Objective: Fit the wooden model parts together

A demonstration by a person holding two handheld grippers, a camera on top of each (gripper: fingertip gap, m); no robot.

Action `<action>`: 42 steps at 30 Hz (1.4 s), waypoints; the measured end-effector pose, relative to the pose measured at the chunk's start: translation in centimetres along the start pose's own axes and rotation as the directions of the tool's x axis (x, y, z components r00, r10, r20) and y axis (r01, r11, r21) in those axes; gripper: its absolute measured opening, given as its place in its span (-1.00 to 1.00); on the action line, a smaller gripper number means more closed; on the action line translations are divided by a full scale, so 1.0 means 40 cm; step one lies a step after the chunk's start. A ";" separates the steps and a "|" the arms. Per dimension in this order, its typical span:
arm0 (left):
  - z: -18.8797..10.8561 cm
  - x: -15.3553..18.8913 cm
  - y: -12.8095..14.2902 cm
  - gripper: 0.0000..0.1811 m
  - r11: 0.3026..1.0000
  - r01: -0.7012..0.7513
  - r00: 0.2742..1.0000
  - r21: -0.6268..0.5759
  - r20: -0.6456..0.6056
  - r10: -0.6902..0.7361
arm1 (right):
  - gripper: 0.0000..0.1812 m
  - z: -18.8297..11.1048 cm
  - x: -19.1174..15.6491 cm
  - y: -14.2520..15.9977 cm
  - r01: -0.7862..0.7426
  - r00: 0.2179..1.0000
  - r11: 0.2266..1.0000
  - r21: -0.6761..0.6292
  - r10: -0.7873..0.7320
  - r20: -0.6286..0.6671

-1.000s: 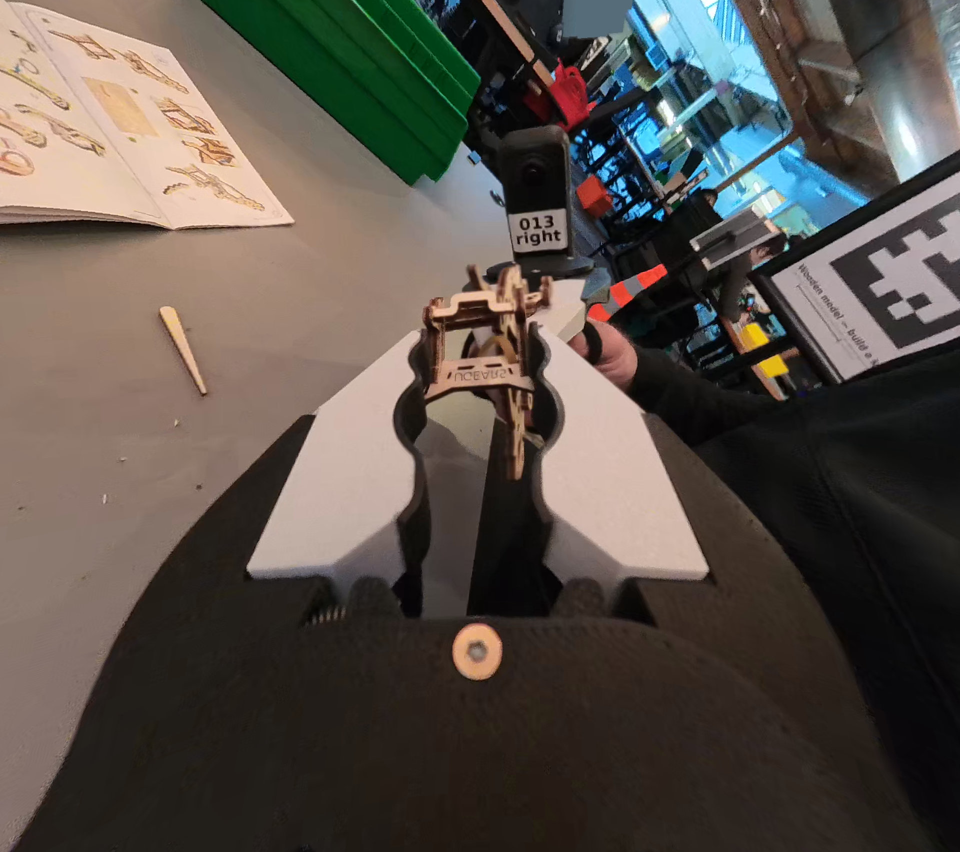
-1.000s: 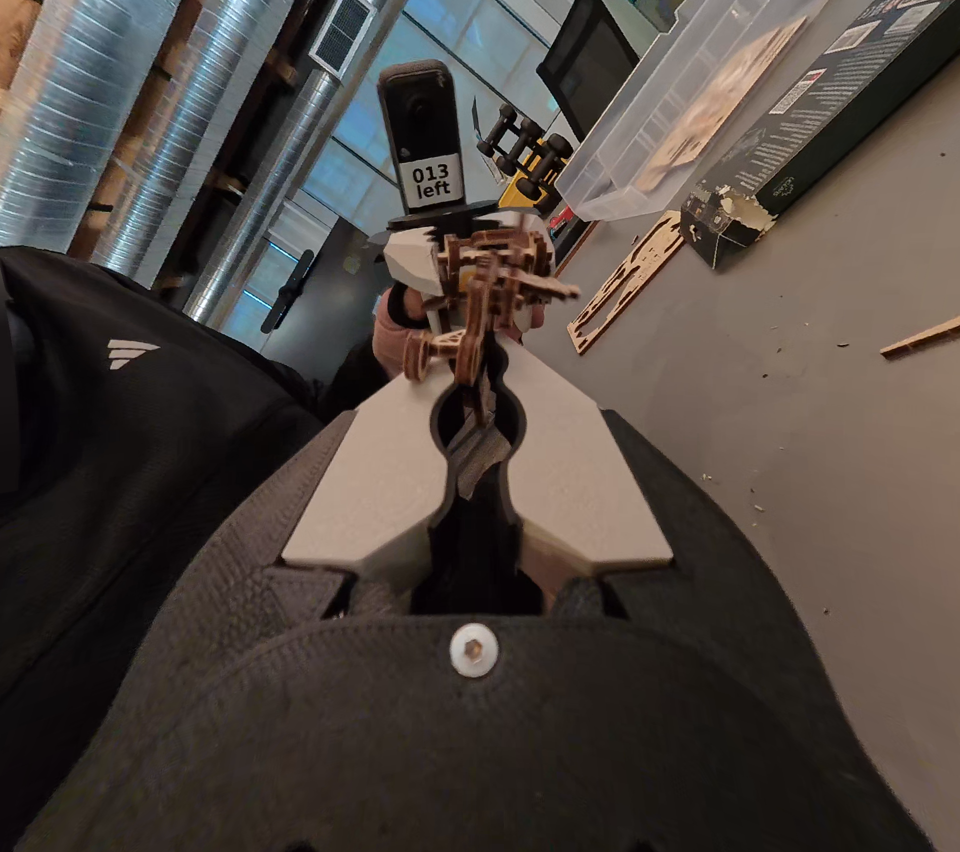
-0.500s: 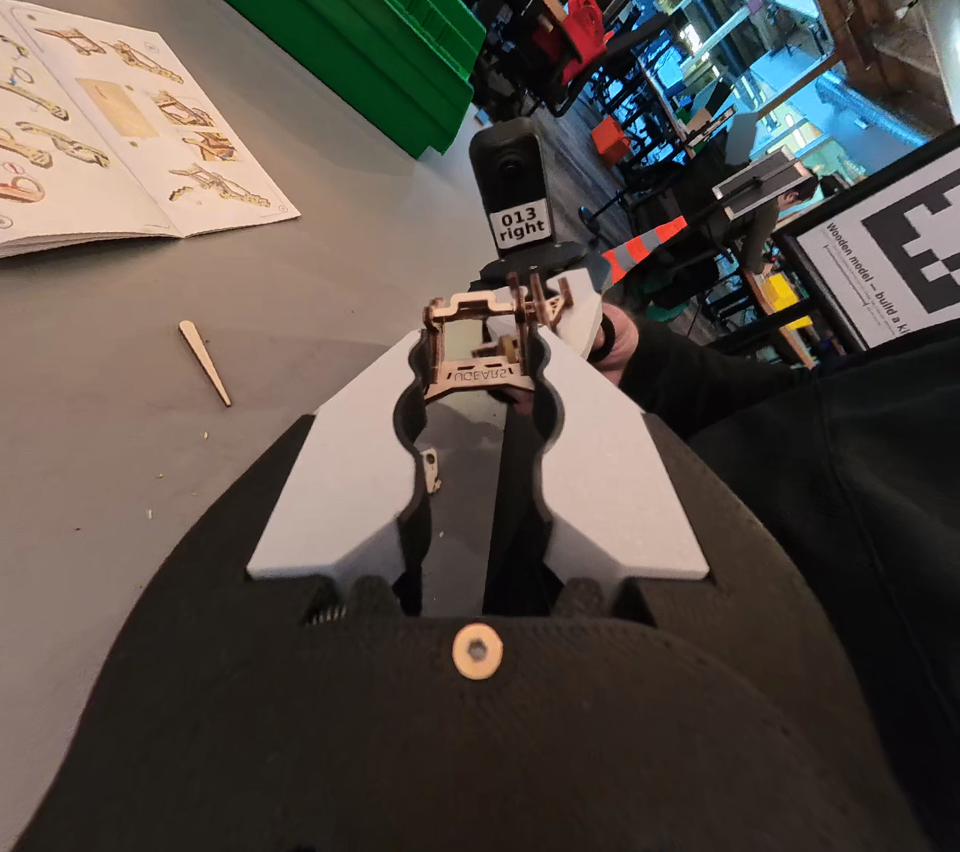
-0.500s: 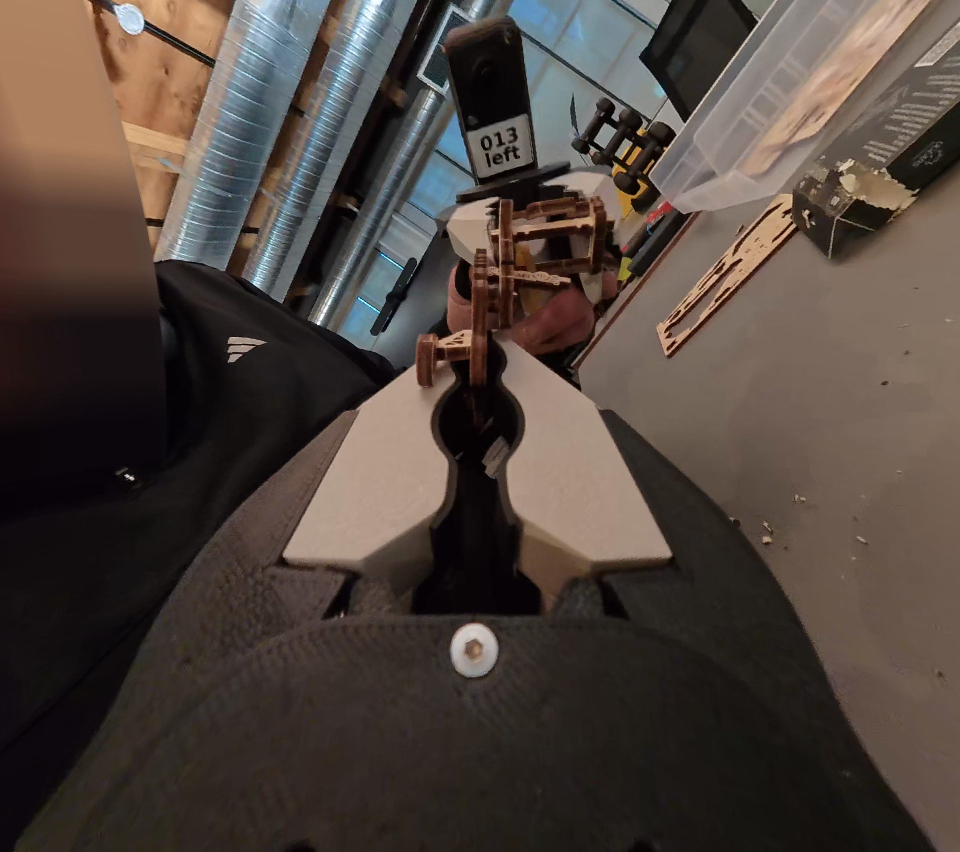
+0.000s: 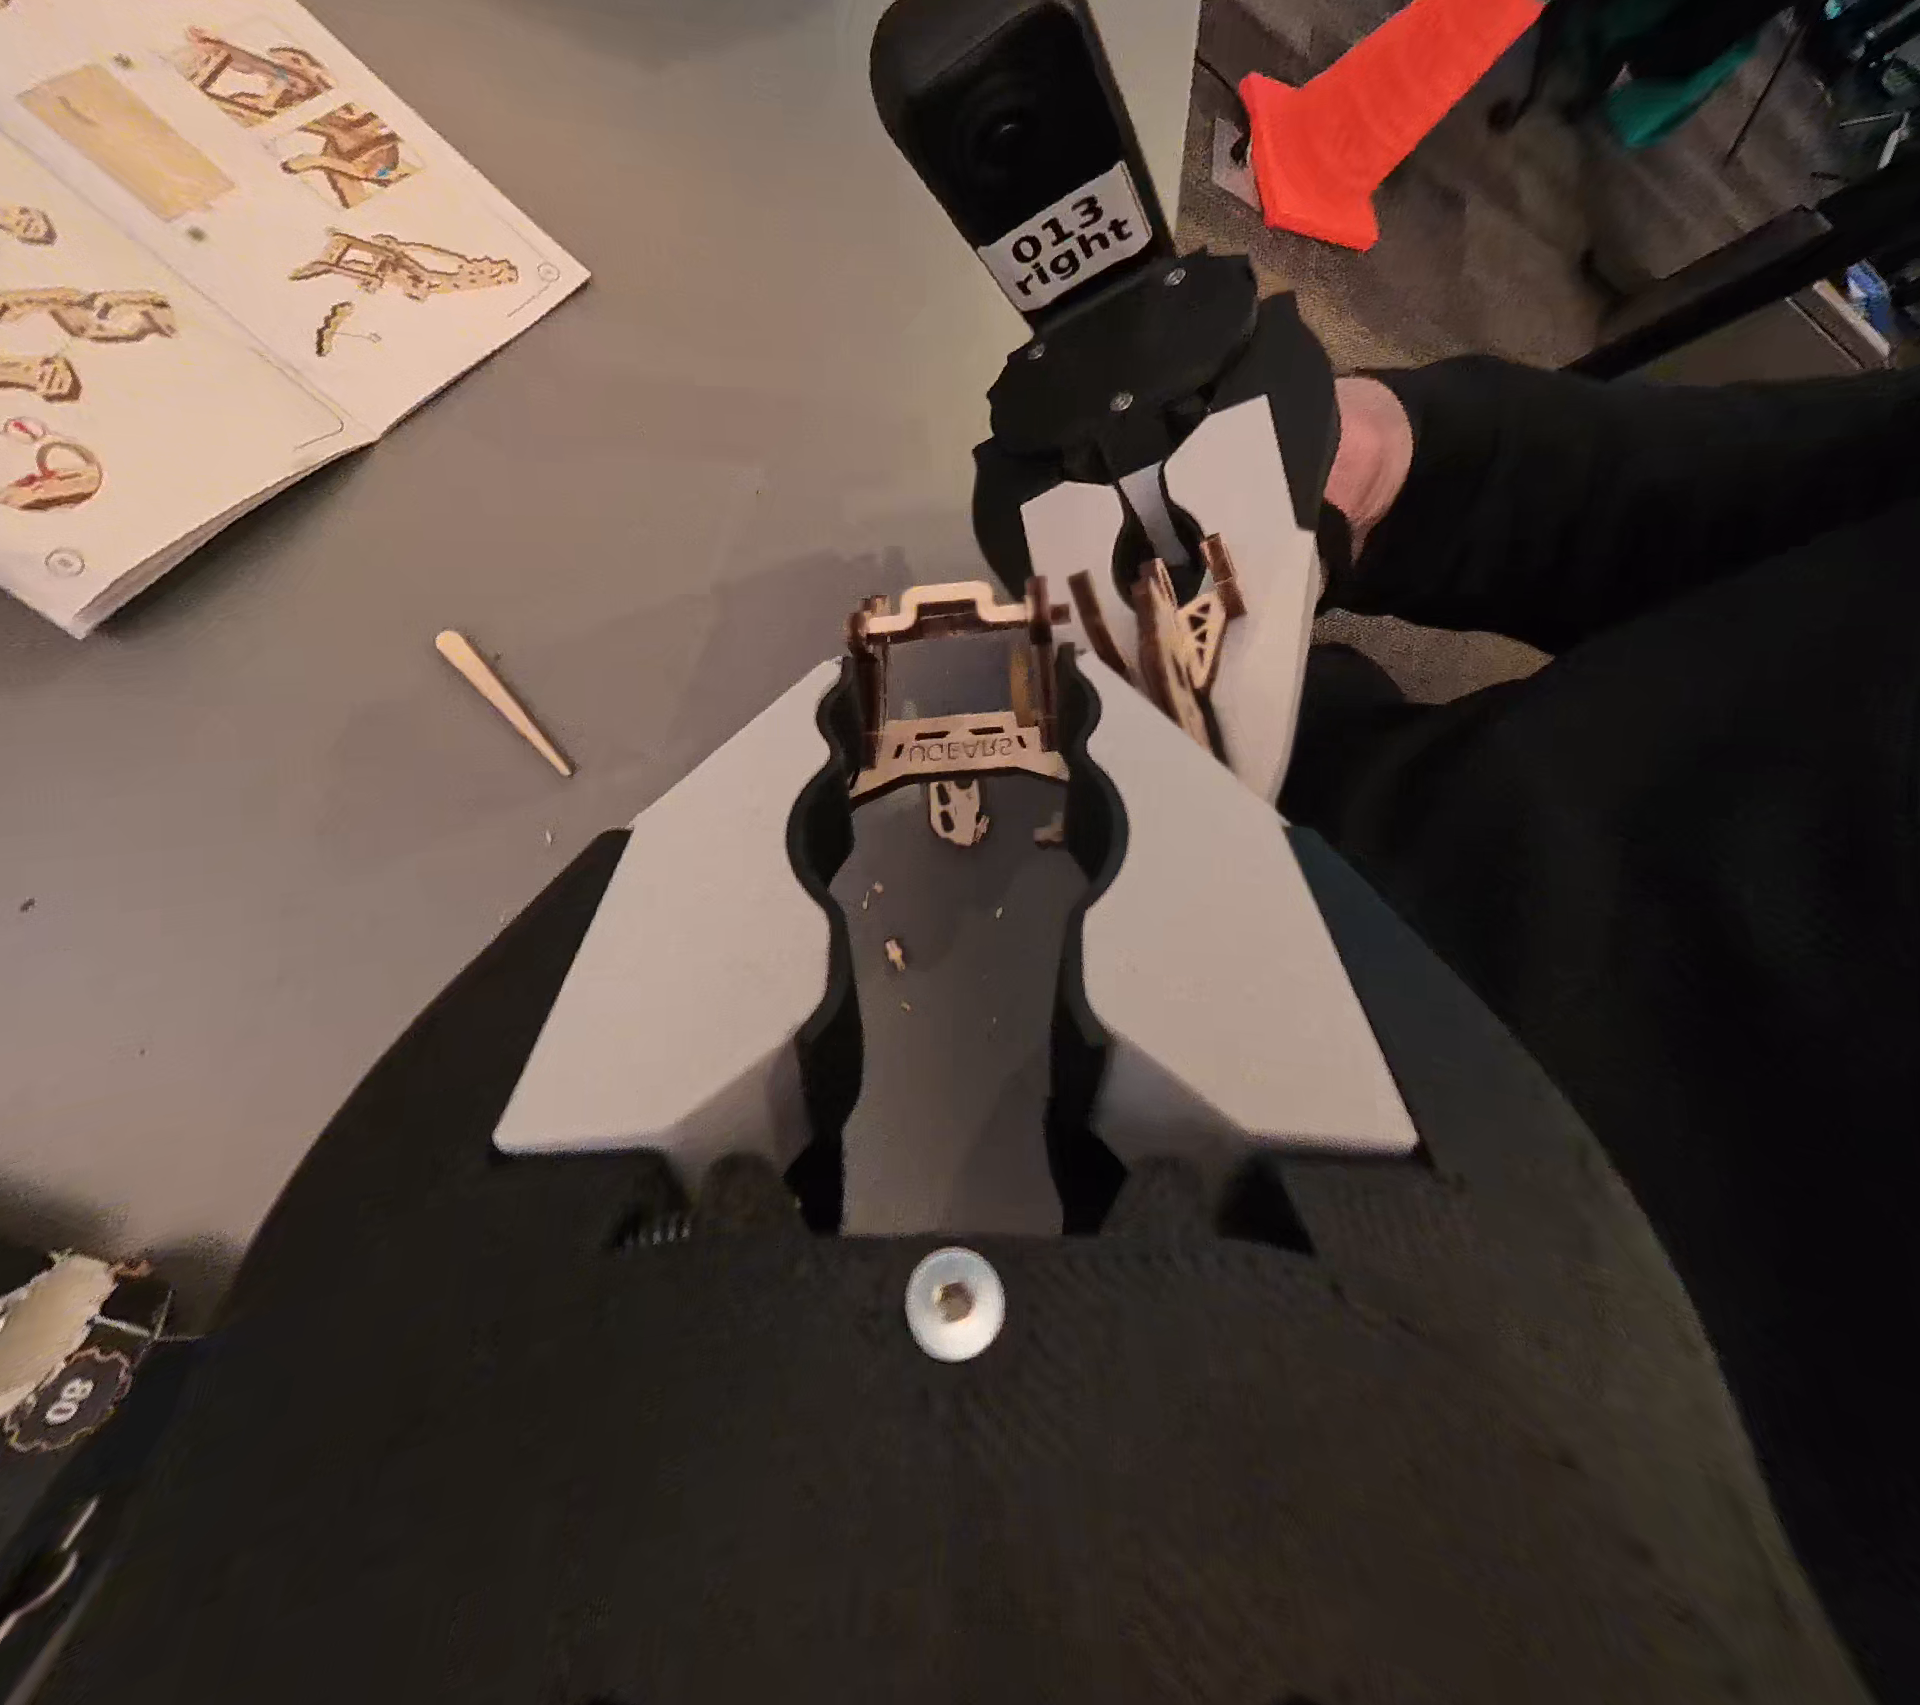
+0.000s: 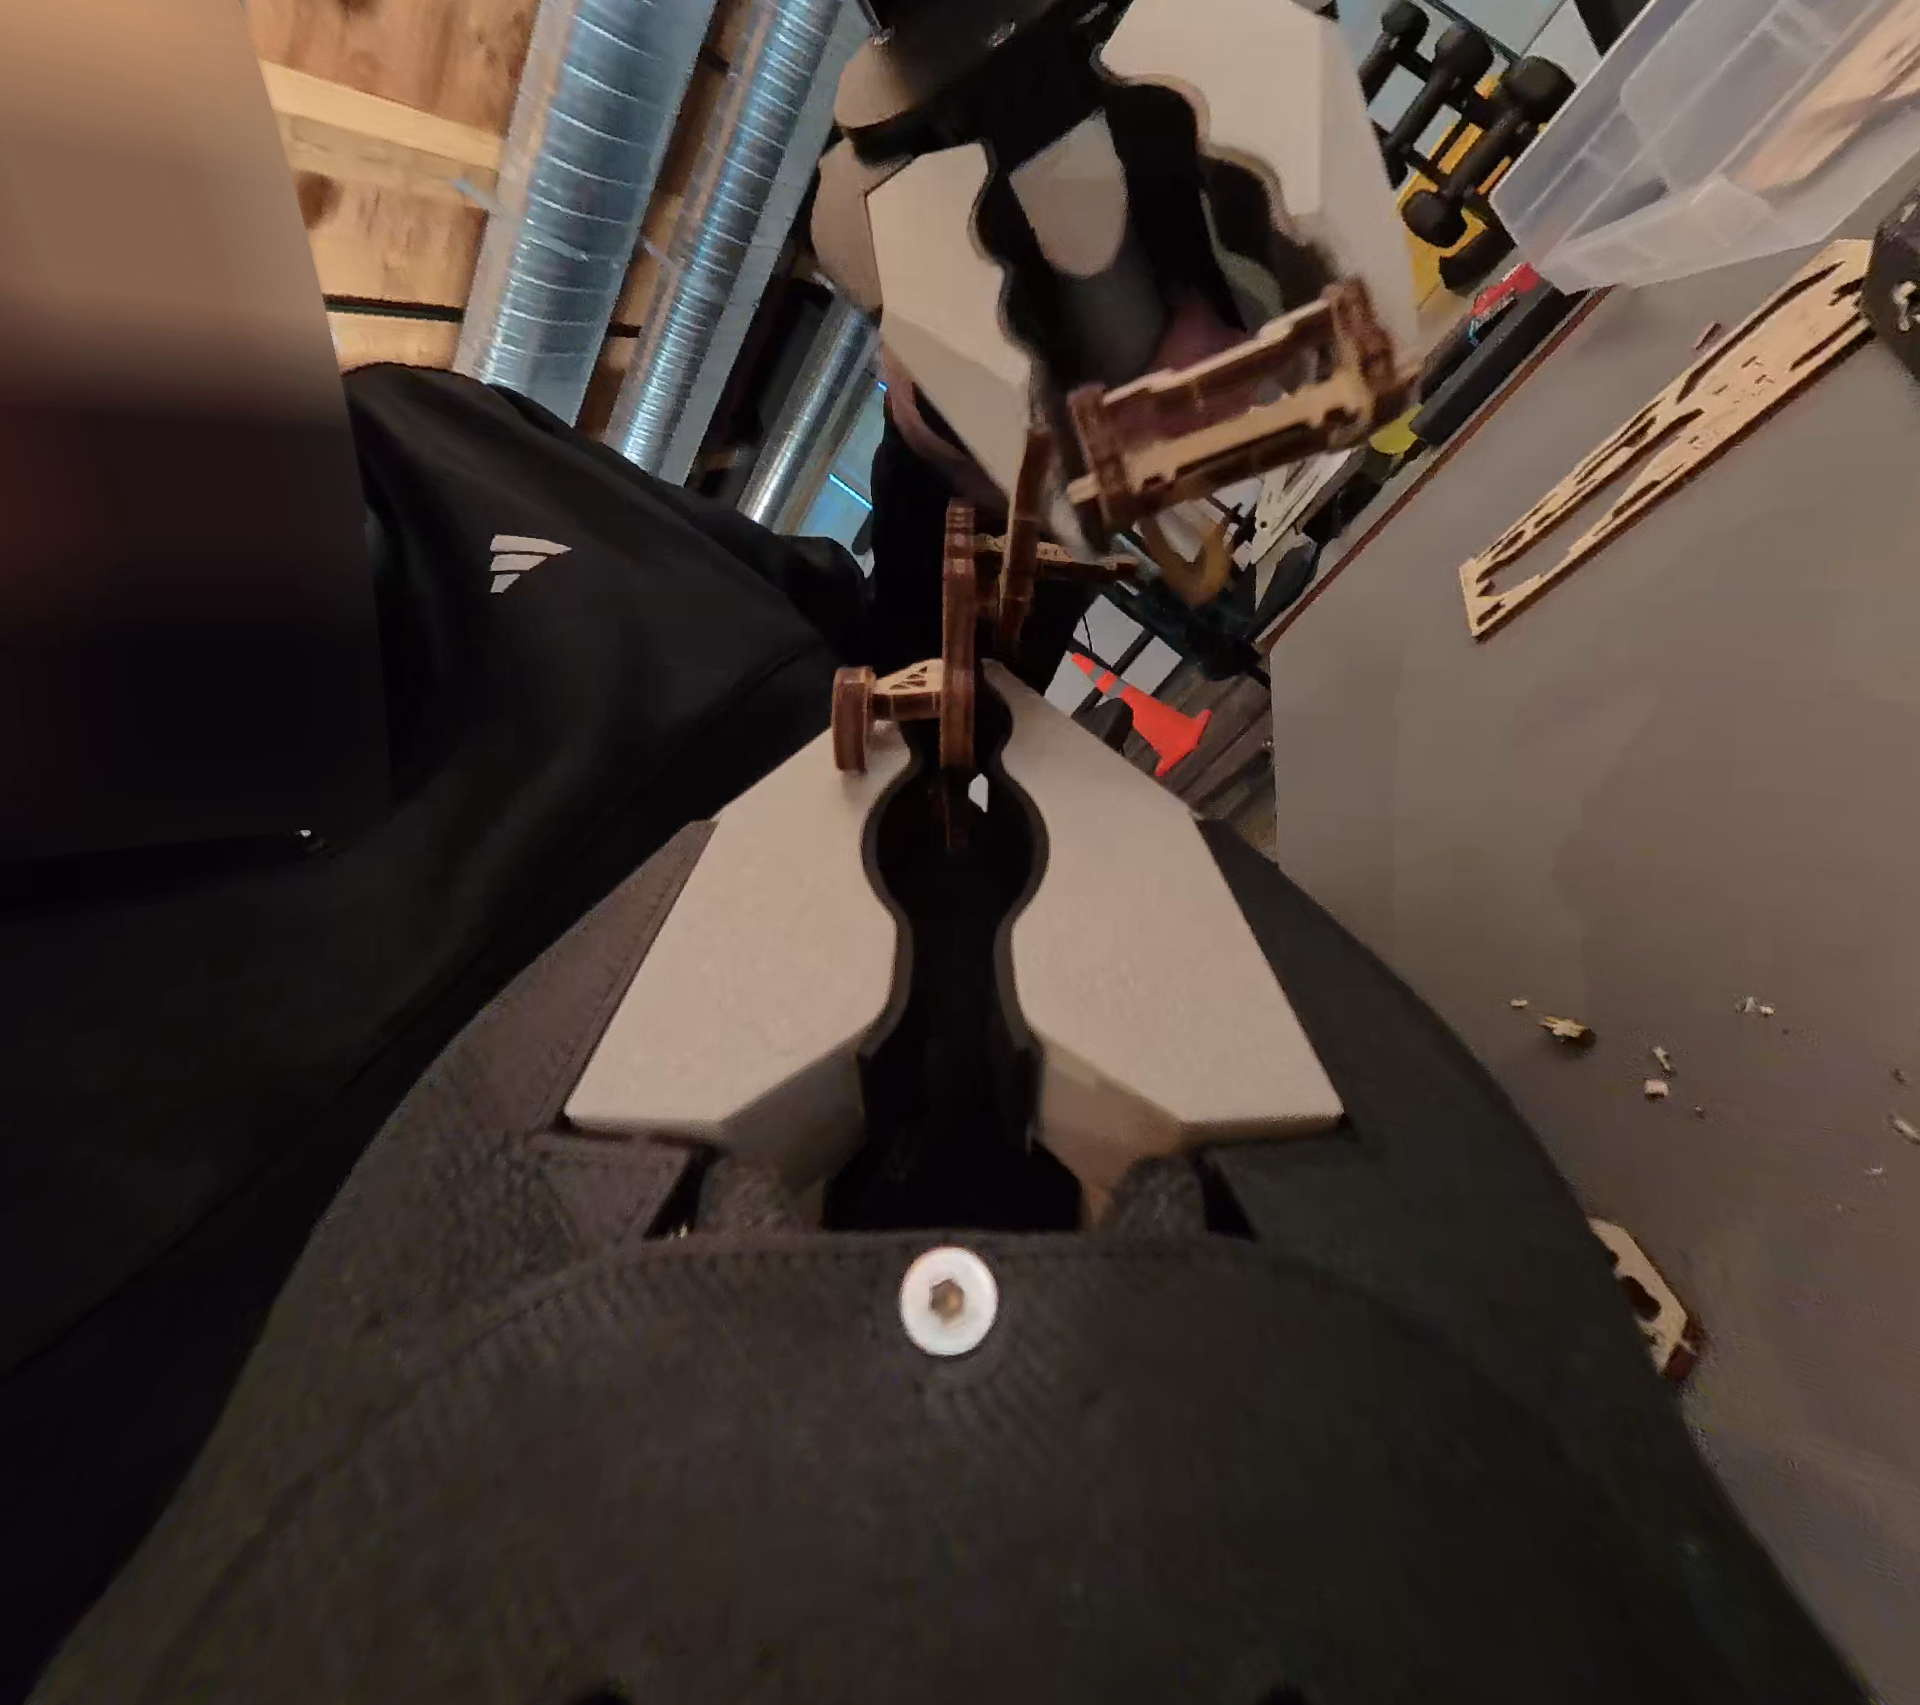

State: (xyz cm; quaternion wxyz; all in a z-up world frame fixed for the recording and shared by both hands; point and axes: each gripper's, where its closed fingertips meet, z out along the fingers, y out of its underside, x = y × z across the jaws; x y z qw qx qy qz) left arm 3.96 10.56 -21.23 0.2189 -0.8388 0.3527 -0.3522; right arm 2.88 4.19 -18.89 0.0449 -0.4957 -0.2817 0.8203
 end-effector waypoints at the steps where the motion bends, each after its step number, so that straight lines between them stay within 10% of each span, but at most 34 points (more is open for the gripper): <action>1: 0.000 -0.005 -0.008 -0.62 1.000 0.005 1.000 0.016 0.010 -0.005 | -1.00 -0.004 0.004 -0.004 0.009 1.000 1.000 0.012 -0.009 -0.013; 42: -0.014 0.009 -0.023 -0.62 0.988 -0.154 0.988 -0.001 -0.002 0.154 | -1.00 -0.100 0.036 -0.041 0.320 0.850 0.931 -0.175 -0.364 -0.381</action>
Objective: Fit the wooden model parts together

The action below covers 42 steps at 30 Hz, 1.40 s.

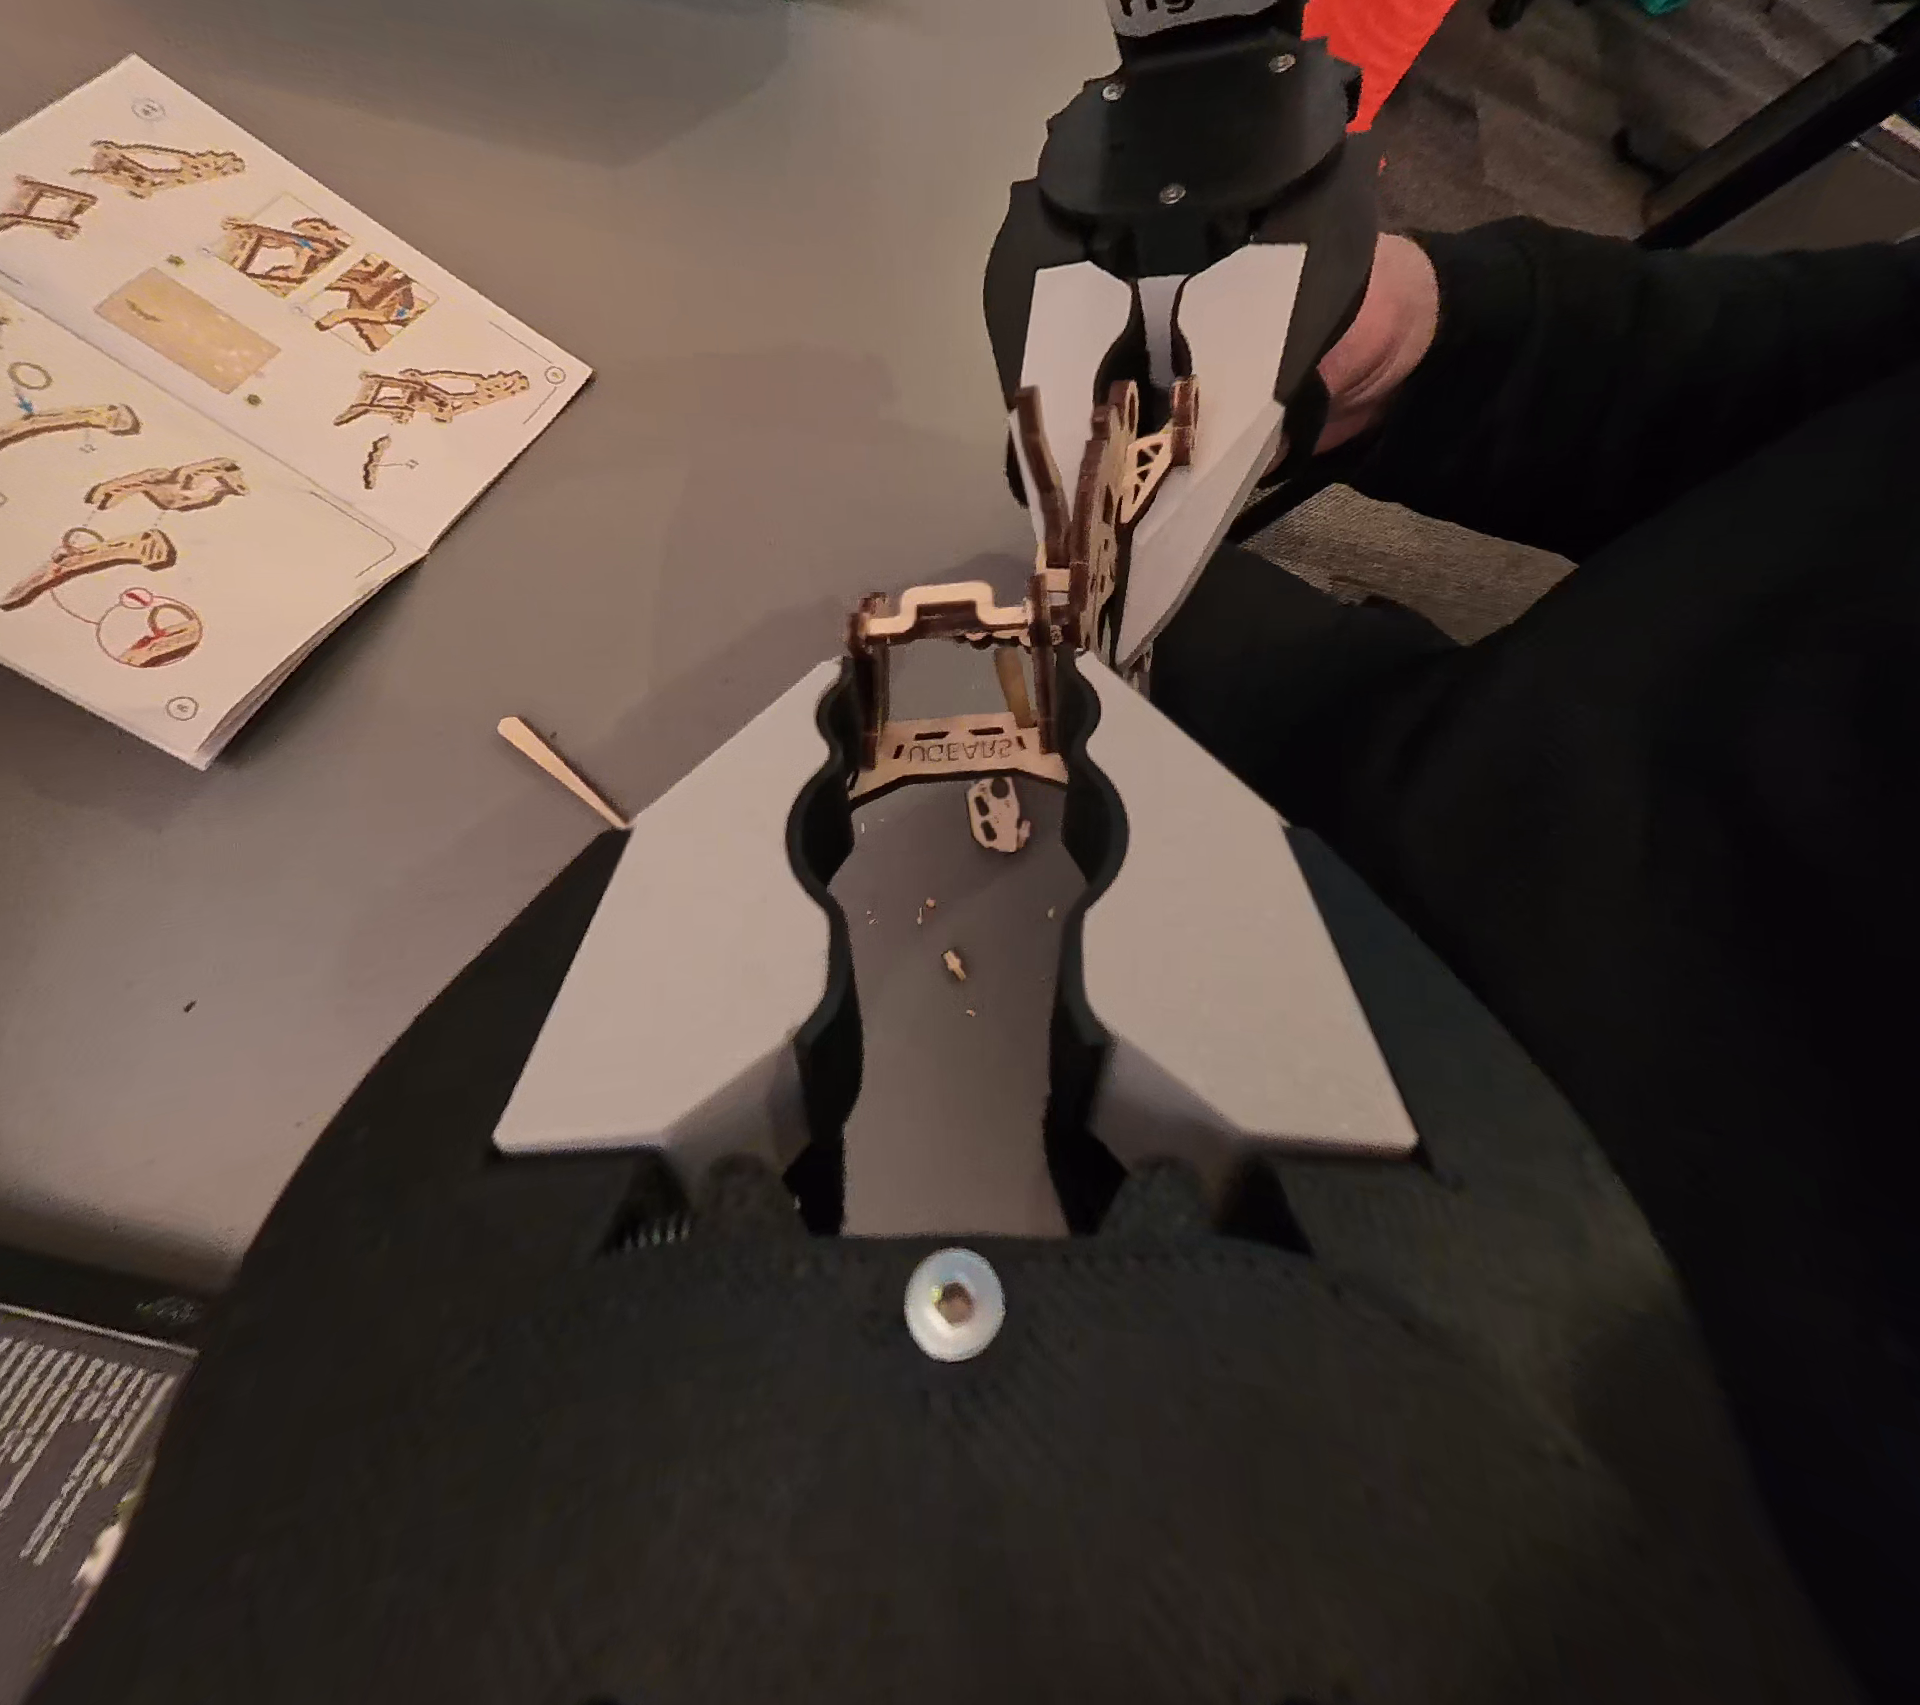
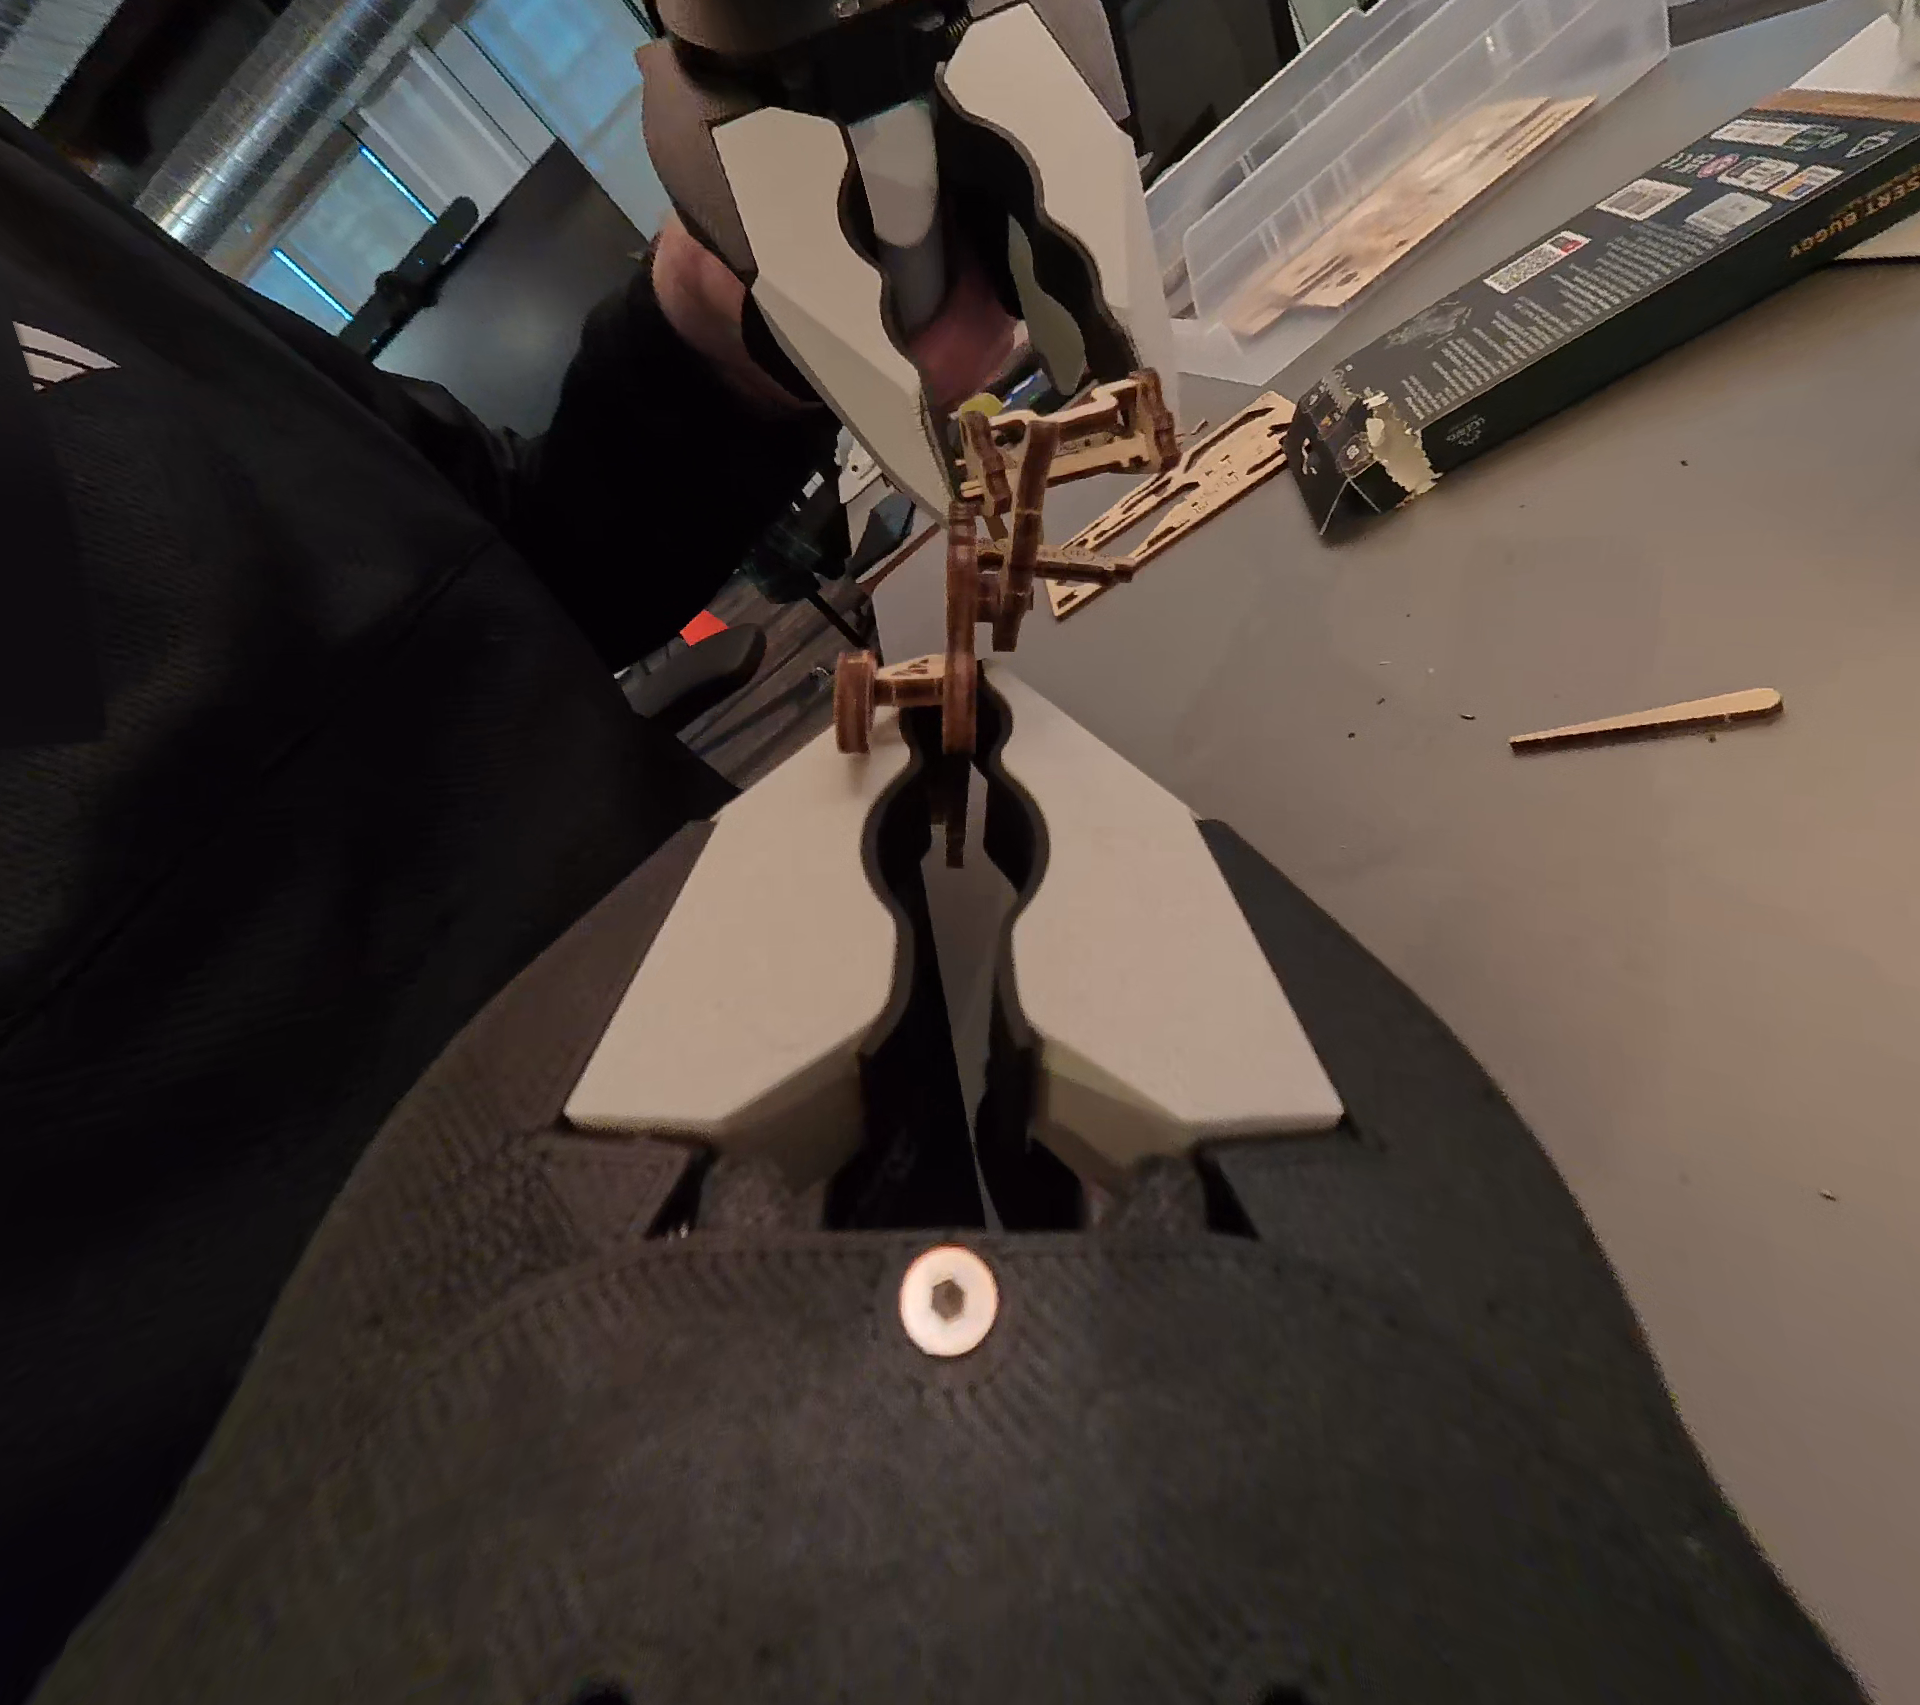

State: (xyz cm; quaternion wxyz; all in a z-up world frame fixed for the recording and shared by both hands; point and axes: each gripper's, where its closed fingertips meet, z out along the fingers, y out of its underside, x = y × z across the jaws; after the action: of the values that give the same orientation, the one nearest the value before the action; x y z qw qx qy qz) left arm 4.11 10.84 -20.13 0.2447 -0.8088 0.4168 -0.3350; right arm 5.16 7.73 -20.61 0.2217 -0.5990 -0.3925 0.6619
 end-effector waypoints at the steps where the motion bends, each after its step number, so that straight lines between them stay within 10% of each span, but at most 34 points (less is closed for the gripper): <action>1: 0.000 -0.001 0.001 -0.62 1.000 0.002 1.000 -0.004 -0.001 -0.002 | -1.00 0.000 -0.001 -0.001 -0.005 1.000 1.000 0.000 0.005 0.003; 22: 0.000 -0.014 -0.007 -0.62 1.000 -0.013 0.999 -0.005 0.034 0.013 | -1.00 -0.008 0.004 -0.007 -0.034 0.999 0.999 0.018 0.034 0.003; 42: 0.021 -0.018 0.028 -0.62 0.916 -0.229 0.973 -0.328 -0.059 0.222 | -1.00 0.004 0.010 0.027 0.028 0.997 0.993 -0.114 -0.036 -0.072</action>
State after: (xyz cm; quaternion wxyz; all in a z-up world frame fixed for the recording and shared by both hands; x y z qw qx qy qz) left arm 3.88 10.94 -21.67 0.1372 -0.7817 0.5601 -0.2376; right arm 5.13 7.35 -21.69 0.2125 -0.6283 -0.4301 0.6124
